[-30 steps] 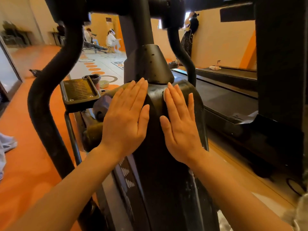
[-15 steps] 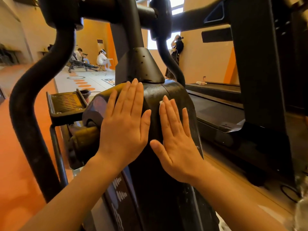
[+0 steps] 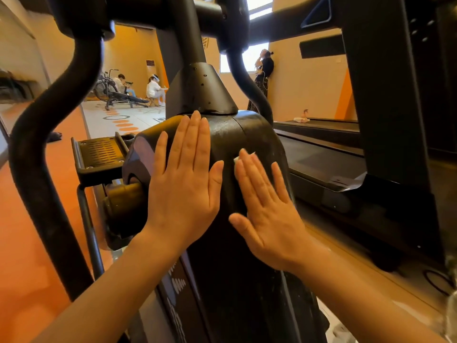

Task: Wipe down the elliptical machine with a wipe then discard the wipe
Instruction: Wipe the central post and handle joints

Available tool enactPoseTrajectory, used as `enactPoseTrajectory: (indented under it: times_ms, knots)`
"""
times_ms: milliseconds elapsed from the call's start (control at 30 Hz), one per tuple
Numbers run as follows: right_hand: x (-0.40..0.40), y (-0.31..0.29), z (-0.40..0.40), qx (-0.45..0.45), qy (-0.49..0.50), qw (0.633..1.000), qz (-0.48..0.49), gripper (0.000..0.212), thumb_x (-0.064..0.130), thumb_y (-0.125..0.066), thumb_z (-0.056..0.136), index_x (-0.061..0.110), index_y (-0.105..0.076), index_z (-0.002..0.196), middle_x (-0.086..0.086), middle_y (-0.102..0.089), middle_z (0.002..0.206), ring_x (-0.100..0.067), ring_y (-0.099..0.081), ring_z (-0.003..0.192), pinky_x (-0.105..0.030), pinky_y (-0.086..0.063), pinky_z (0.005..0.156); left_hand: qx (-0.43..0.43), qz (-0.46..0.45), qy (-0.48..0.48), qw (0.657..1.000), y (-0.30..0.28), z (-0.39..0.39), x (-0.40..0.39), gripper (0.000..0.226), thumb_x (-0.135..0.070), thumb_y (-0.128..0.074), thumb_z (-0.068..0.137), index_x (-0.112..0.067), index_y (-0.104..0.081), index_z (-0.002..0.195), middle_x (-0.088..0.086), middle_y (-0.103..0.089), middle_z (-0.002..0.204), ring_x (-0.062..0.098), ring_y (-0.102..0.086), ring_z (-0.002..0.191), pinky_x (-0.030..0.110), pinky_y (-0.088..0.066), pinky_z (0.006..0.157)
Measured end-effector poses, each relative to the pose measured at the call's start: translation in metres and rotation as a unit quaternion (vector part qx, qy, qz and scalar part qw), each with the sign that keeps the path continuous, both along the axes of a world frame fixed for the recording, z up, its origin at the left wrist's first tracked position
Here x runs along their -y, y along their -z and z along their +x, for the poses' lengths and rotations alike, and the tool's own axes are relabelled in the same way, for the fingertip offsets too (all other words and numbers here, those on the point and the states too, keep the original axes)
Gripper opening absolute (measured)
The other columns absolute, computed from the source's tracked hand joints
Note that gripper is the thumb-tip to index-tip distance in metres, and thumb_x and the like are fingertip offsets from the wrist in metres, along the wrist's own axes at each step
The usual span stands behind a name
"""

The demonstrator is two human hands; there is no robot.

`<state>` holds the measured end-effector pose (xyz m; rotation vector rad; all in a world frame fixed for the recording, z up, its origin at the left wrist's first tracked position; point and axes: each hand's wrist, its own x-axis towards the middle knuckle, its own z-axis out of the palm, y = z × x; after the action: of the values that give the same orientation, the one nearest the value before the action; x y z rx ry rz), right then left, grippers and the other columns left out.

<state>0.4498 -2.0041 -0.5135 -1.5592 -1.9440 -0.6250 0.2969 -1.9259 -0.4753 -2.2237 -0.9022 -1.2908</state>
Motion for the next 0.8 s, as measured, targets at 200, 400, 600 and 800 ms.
enactPoseTrajectory:
  times_ms: [200, 400, 600, 800]
  knots:
    - [-0.008, -0.008, 0.001, -0.138, 0.044, 0.989, -0.007, 0.080, 0.065, -0.005, 0.095, 0.014, 0.012, 0.154, 0.001, 0.022, 0.161, -0.012, 0.021, 0.147, -0.038, 0.015, 0.119, 0.008, 0.010, -0.012, 1.000, 0.003, 0.003, 0.002, 0.063, -0.038, -0.021, 0.104, -0.003, -0.019, 0.156, 0.013, -0.017, 0.163, 0.025, -0.013, 0.152, 0.048, -0.011, 0.123]
    - [0.006, 0.005, -0.011, -0.050, 0.012, 0.999, -0.018, 0.077, 0.060, -0.014, 0.098, 0.011, 0.005, 0.155, -0.002, 0.015, 0.163, -0.018, 0.013, 0.150, -0.046, 0.010, 0.119, 0.020, 0.016, -0.012, 1.000, 0.005, 0.006, 0.001, 0.062, -0.039, -0.019, 0.105, -0.003, -0.020, 0.156, 0.014, -0.018, 0.163, 0.027, -0.014, 0.152, 0.048, -0.010, 0.123]
    - [-0.012, -0.011, -0.003, -0.120, 0.080, 0.989, -0.006, 0.081, 0.064, -0.005, 0.095, 0.013, 0.012, 0.155, 0.001, 0.023, 0.161, -0.010, 0.023, 0.147, -0.044, 0.018, 0.118, 0.017, 0.025, -0.009, 0.999, 0.012, 0.007, 0.003, 0.063, -0.038, -0.025, 0.105, 0.000, -0.021, 0.154, 0.018, -0.019, 0.162, 0.031, -0.015, 0.151, 0.050, -0.011, 0.123]
    - [0.006, 0.001, -0.012, -0.066, 0.034, 0.997, -0.035, 0.076, 0.058, -0.010, 0.098, 0.011, 0.010, 0.154, -0.001, 0.021, 0.162, -0.016, 0.019, 0.148, -0.047, 0.017, 0.118, 0.021, 0.037, -0.009, 0.999, 0.013, 0.008, 0.002, 0.061, -0.037, -0.024, 0.106, 0.000, -0.021, 0.154, 0.019, -0.020, 0.162, 0.032, -0.016, 0.151, 0.050, -0.012, 0.122]
